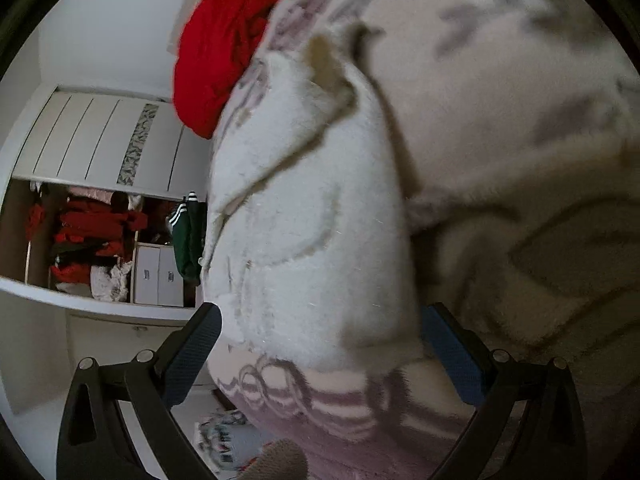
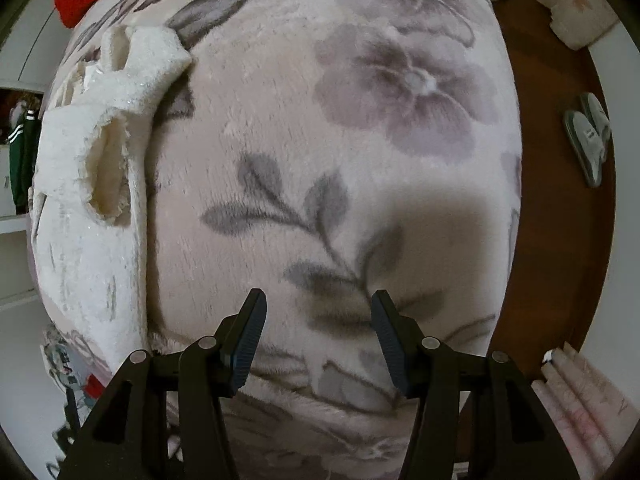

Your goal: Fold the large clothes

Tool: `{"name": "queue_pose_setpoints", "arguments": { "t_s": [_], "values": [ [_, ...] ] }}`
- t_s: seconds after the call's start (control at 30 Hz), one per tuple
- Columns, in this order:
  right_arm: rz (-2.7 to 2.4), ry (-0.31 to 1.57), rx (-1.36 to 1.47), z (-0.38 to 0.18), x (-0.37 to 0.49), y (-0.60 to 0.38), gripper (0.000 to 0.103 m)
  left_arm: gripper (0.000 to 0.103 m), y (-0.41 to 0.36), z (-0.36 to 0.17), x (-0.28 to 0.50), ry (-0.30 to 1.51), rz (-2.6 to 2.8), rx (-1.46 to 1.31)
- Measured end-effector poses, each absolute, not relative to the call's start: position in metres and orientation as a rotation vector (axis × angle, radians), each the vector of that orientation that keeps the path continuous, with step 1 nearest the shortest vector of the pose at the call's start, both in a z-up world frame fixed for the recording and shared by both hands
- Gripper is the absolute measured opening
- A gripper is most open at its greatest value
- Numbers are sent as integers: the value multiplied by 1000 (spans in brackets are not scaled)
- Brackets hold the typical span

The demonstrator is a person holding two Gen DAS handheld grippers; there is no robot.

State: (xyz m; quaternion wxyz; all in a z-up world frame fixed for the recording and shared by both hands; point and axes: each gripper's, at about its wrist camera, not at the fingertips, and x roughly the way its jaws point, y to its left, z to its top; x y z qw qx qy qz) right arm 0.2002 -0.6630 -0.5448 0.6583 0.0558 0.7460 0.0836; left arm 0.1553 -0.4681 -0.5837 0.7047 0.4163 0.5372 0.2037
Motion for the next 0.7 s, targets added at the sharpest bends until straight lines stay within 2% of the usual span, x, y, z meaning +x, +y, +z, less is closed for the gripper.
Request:
{"name": "queue_pose_setpoints", "arguments": {
  "t_s": [0.13, 0.27, 0.3, 0.33, 0.37, 0.4, 0.53, 0.7],
  "values": [
    [202, 1690, 130, -548, 210, -656, 57, 103, -446, -622, 177, 1273, 566, 969],
    [270, 1677, 216, -555, 225, -649, 57, 103, -416, -618, 198, 1282, 674, 910],
    [300, 1669, 257, -557, 228, -647, 57, 96, -411, -614, 201, 1281, 688, 891],
    [350, 1656, 333, -561, 234, -646, 57, 84, -406, -610, 203, 1280, 691, 863],
    [399, 1645, 414, -565, 239, -644, 61, 47, -399, -601, 205, 1280, 695, 814],
    [474, 1631, 527, -573, 247, -639, 64, 28, -393, -594, 205, 1274, 704, 776],
    [636, 1606, 822, -602, 276, -610, 76, 23, -379, -568, 208, 1250, 683, 705],
    [711, 1564, 1000, -635, 318, -552, 81, 22, -370, -552, 210, 1235, 652, 690]
  ]
}}
